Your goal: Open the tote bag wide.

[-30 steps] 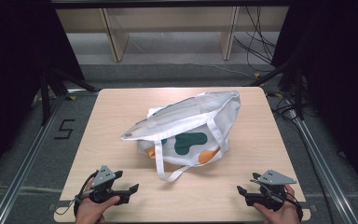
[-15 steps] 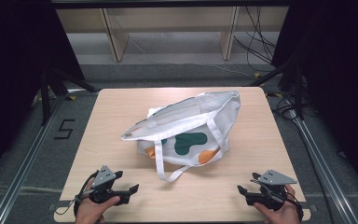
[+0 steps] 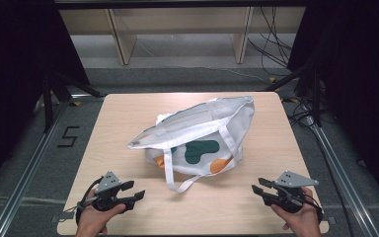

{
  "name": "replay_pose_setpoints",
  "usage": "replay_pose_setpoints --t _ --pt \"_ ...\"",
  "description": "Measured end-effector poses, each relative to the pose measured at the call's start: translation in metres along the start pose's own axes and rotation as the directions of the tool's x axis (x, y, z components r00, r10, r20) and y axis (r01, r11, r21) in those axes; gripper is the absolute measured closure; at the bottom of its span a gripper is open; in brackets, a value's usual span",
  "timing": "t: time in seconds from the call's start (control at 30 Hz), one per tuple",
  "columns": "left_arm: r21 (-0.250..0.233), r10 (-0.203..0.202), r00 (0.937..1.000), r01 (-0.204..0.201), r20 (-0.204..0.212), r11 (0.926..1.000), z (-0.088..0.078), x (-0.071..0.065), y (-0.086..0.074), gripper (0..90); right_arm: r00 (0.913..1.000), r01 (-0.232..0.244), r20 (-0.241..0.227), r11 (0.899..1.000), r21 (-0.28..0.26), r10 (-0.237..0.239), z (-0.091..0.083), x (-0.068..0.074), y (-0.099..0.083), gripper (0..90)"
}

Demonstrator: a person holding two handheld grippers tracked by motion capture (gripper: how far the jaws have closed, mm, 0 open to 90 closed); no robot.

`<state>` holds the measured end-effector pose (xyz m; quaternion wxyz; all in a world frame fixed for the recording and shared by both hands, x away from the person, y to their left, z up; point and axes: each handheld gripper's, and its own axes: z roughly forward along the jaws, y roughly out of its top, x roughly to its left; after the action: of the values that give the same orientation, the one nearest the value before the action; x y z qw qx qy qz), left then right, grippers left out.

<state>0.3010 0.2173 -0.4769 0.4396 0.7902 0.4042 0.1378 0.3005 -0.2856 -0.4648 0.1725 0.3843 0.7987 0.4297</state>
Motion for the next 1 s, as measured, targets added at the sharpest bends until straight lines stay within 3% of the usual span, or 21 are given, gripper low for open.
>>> replay_pose_setpoints --t 0.03,0.07,0.1,0.13,0.27,0.3,0.4,0.43,0.47,0.6,0.73,0.77,0.8,0.87,0.97,1.0 --pt "-0.009 -0.002 0.9999 0.002 0.013 1.0000 0.000 0.000 0.002 53.8 0.9998 0.019 -0.006 1.000 -0.019 -0.019 0.000 -0.001 0.003 73.5" --pt "0.004 0.032 0.9994 -0.032 0.010 0.9995 -0.002 0.002 0.005 60.0 0.9994 0.034 -0.002 0.999 -0.033 -0.034 0.000 -0.003 0.008 77.2" --pt "-0.003 0.006 0.9999 -0.006 0.014 1.0000 -0.002 0.000 0.007 64.4 0.9992 0.040 -0.006 0.999 -0.032 -0.040 -0.001 -0.004 0.013 80.6" --pt "-0.016 0.028 0.9995 -0.027 0.013 0.9995 -0.002 0.001 0.011 69.7 0.9991 0.042 -0.007 0.998 -0.043 -0.042 -0.002 -0.004 0.018 83.5" --pt "-0.048 0.040 0.9988 -0.038 0.030 0.9981 -0.003 0.001 0.030 81.6 0.9950 0.099 -0.006 0.991 -0.088 -0.100 -0.001 -0.010 0.047 89.5" --pt "-0.063 0.044 0.9987 -0.042 0.026 0.9971 -0.004 0.001 0.038 83.4 0.9956 0.093 -0.008 0.990 -0.103 -0.094 0.000 -0.010 0.055 90.0" --pt "-0.088 0.075 0.9966 -0.072 0.034 0.9935 -0.005 0.004 0.056 86.2 0.9937 0.110 -0.006 0.986 -0.127 -0.112 0.000 -0.009 0.083 90.0" --pt "-0.088 0.075 0.9966 -0.072 0.034 0.9935 -0.005 0.004 0.056 86.7 0.9926 0.116 -0.019 0.985 -0.124 -0.120 -0.002 -0.010 0.090 90.0" --pt "-0.111 0.065 0.9970 -0.060 0.043 0.9920 -0.004 0.006 0.069 87.2 0.9925 0.115 -0.026 0.983 -0.143 -0.120 -0.002 -0.009 0.101 90.0" --pt "-0.118 0.079 0.9961 -0.074 0.039 0.9903 -0.002 0.009 0.091 87.5 0.9853 0.165 -0.014 0.971 -0.175 -0.170 -0.003 -0.009 0.132 90.0" --pt "-0.100 0.088 0.9951 -0.083 0.045 0.9915 0.004 0.012 0.107 87.6 0.9803 0.195 0.002 0.965 -0.176 -0.197 -0.002 -0.012 0.162 90.0" --pt "-0.100 0.088 0.9951 -0.083 0.045 0.9915 0.004 0.012 0.107 87.6 0.9803 0.195 0.002 0.965 -0.176 -0.197 -0.002 -0.012 0.162 90.0" --pt "-0.094 0.083 0.9957 -0.079 0.042 0.9925 0.009 0.014 0.114 87.4 0.9811 0.190 -0.002 0.967 -0.172 -0.193 0.000 -0.014 0.178 90.0" --pt "-0.087 0.085 0.9957 -0.081 0.037 0.9929 0.013 0.016 0.122 87.2 0.9837 0.172 -0.024 0.972 -0.160 -0.178 0.001 -0.015 0.188 90.0" --pt "-0.082 0.077 0.9966 -0.074 0.029 0.9938 0.020 0.019 0.134 87.1 0.9778 0.209 0.013 0.968 -0.142 -0.209 0.007 -0.017 0.208 90.0" --pt "-0.084 0.091 0.9956 -0.089 0.019 0.9924 0.022 0.022 0.139 87.0 0.9749 0.223 0.019 0.967 -0.126 -0.222 0.009 -0.018 0.215 90.0"
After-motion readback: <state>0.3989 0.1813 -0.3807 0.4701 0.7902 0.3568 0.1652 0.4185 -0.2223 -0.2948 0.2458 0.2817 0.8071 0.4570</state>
